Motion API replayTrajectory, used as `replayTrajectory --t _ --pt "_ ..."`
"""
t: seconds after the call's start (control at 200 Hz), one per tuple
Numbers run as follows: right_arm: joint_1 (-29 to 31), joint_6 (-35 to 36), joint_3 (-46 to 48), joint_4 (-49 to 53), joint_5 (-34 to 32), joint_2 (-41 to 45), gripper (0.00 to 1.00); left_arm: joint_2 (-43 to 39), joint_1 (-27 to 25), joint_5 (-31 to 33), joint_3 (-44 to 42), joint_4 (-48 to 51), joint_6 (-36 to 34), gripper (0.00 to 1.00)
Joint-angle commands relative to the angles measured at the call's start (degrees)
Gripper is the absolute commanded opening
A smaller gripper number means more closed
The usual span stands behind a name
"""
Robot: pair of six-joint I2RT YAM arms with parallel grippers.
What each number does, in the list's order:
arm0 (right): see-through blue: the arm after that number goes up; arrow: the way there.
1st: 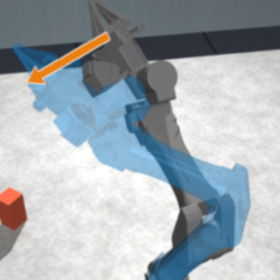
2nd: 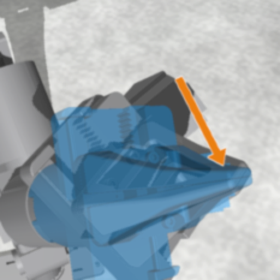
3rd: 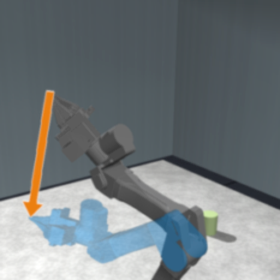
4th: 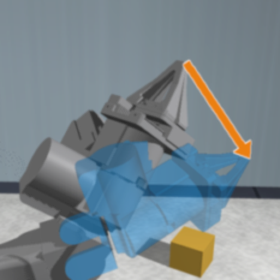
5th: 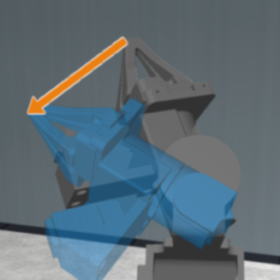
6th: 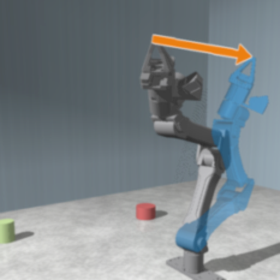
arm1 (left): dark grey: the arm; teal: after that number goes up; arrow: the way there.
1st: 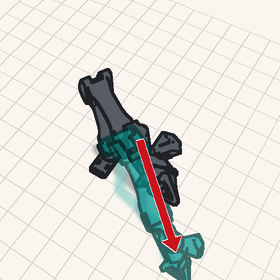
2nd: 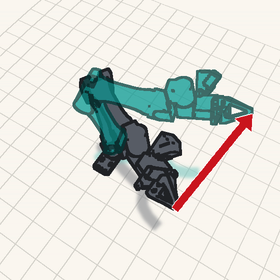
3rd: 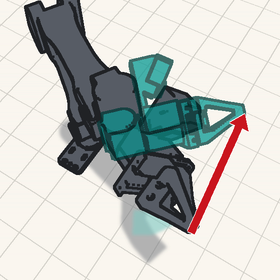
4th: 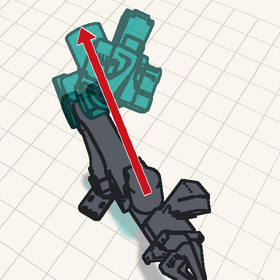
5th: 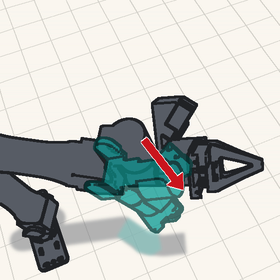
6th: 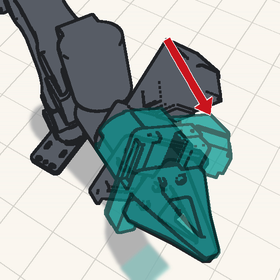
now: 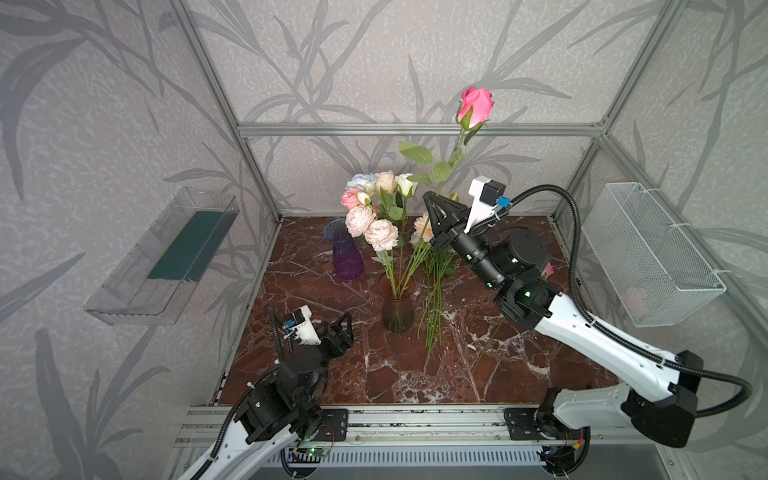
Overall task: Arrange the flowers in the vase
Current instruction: 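Lift the pink rose upright with the right gripper, then carry the pink rose to the pink vase and lower its stem in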
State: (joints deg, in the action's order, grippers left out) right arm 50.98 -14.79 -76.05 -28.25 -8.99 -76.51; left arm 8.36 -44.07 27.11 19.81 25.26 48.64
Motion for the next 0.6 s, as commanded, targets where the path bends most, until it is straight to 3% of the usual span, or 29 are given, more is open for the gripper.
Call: replayTrajectory --t 0.0,0.305,0.595 --pt "0.6 1.2 -1.2 -4.8 -1.4 -1.8 0.01 0.1 0.1 1.7 1.9 0.4 0.3 0.83" --pt "2.3 -1.7 6.1 -11.8 -5.8 -4.8 0.01 0.2 0.1 2.0 1.5 -0.5 -0.2 0.82" --pt "4.9 -3.0 11.7 -8.2 -10.0 -5.4 0.05 0.3 0.1 1.8 0.5 -1.4 -0.3 0.82"
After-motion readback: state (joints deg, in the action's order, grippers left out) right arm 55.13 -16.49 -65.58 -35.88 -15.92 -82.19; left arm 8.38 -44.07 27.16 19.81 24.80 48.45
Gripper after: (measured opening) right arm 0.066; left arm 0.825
